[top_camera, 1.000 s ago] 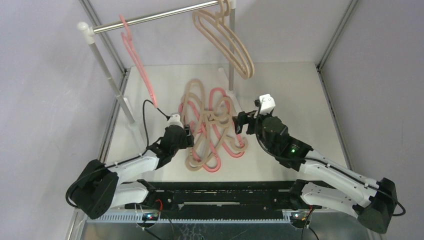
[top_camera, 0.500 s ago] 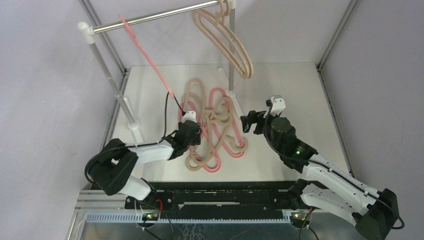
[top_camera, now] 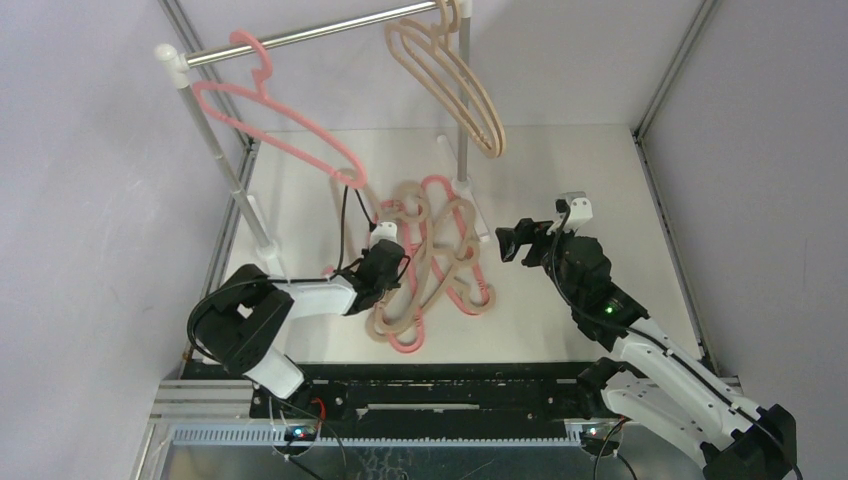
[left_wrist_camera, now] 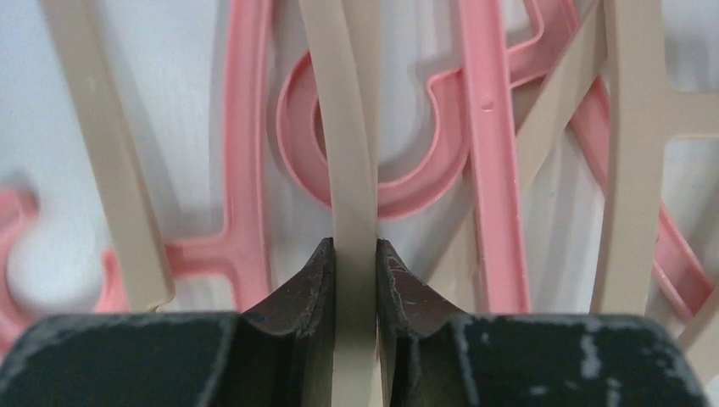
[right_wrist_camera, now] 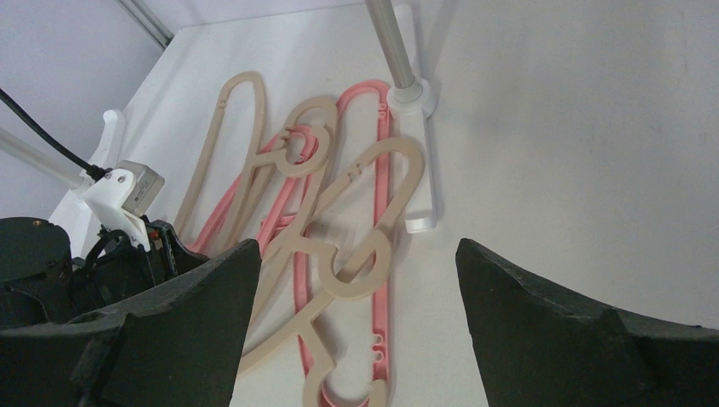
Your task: Organize the hangers
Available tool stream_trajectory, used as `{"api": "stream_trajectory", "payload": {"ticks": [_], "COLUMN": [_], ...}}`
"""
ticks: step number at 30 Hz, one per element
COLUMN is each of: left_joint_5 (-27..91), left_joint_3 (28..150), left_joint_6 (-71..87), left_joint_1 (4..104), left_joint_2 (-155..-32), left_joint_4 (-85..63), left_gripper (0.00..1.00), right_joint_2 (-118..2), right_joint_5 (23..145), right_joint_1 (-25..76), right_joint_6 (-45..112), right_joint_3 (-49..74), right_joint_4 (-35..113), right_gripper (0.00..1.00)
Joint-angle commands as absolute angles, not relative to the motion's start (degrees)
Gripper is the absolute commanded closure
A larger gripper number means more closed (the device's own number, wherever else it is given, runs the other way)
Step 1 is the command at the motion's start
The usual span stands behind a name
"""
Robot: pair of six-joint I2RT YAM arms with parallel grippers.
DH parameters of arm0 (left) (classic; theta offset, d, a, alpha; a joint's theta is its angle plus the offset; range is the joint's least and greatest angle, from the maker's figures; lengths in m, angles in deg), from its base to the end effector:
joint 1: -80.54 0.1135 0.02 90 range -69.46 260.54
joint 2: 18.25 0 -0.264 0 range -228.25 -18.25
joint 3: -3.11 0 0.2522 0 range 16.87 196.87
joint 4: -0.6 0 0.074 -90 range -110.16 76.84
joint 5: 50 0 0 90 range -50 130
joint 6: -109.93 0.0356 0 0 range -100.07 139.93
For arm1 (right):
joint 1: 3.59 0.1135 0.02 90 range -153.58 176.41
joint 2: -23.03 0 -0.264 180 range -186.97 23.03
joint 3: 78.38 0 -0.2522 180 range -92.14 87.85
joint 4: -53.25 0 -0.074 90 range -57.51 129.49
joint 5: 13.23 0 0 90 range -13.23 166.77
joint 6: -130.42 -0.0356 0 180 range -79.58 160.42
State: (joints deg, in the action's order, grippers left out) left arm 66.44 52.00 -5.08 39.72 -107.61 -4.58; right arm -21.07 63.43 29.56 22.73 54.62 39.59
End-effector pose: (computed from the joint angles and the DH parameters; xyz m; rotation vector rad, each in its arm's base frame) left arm 0.2245 -0.1729 0.1381 0.0963 2.2642 -0.0548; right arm 0.1627 0.0965 0.2897 -0.0681 1.7730 0.4411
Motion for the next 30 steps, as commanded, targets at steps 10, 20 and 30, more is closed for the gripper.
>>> {"api": "stream_trajectory", "payload": {"ticks": [10,20,30], "left_joint_5": [70.20,66.40,64.70], "left_joint_3": [57.56,55.95,51.59], "left_joint_6": [-4.77,-7.53,-8.74], "left_joint_1": [34.38,33.69,33.51], "left_joint_2": [-89.56,-84.25,-79.13], "left_joint_4": [-20.95,-20.01,-13.49], "left_gripper": [0.88,0.82,0.99], "right_joint_2": [-21.23,-20.74,-20.74], "right_joint_5": [65.52,66.00,65.74], "right_joint_1": [28.28,28.15,28.14], "right_joint_6": [21.26,20.95,20.71], "right_joint_3": [54.81,55.11,55.30], "right_joint_4": [42.39,42.04,41.69], "right_gripper": [0.09,0.09,0.10]}}
